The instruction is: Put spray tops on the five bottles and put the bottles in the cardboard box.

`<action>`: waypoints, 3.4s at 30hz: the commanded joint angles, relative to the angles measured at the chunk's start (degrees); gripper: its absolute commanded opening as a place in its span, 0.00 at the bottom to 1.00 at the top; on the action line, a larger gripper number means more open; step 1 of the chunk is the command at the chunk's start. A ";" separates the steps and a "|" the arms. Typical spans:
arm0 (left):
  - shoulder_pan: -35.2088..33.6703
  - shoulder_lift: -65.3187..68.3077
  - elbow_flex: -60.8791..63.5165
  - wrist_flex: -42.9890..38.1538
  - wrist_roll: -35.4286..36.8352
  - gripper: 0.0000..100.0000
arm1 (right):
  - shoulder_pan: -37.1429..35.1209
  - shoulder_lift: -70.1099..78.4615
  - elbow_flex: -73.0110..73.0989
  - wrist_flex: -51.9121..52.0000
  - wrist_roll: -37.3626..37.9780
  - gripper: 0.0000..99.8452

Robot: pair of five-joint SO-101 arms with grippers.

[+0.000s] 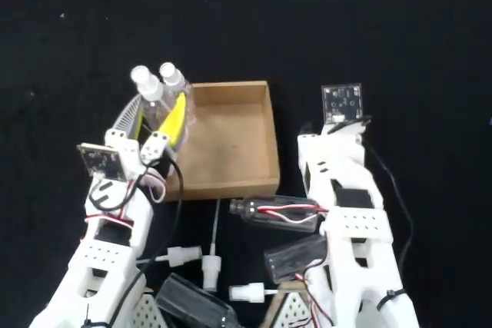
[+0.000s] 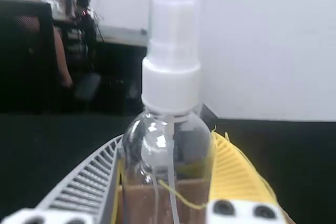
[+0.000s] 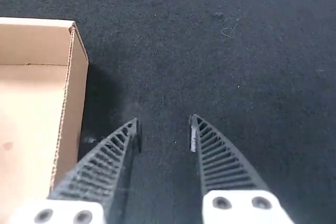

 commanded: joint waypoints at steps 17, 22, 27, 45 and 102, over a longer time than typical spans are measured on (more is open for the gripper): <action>1.63 0.35 -1.36 1.85 0.35 0.03 | 1.05 0.57 -0.22 -1.58 0.00 0.13; 1.80 1.05 -2.07 1.85 0.35 0.03 | 0.97 0.57 -0.22 -1.58 0.00 0.13; 1.54 8.62 -4.18 1.32 0.35 0.03 | 0.97 0.57 -0.22 -1.58 0.00 0.13; 1.54 28.75 -2.95 -18.46 0.35 0.03 | 0.97 0.57 -0.04 -1.58 0.00 0.13; 1.10 52.92 -4.18 -39.47 -3.96 0.33 | 1.14 0.57 1.27 -4.66 0.00 0.13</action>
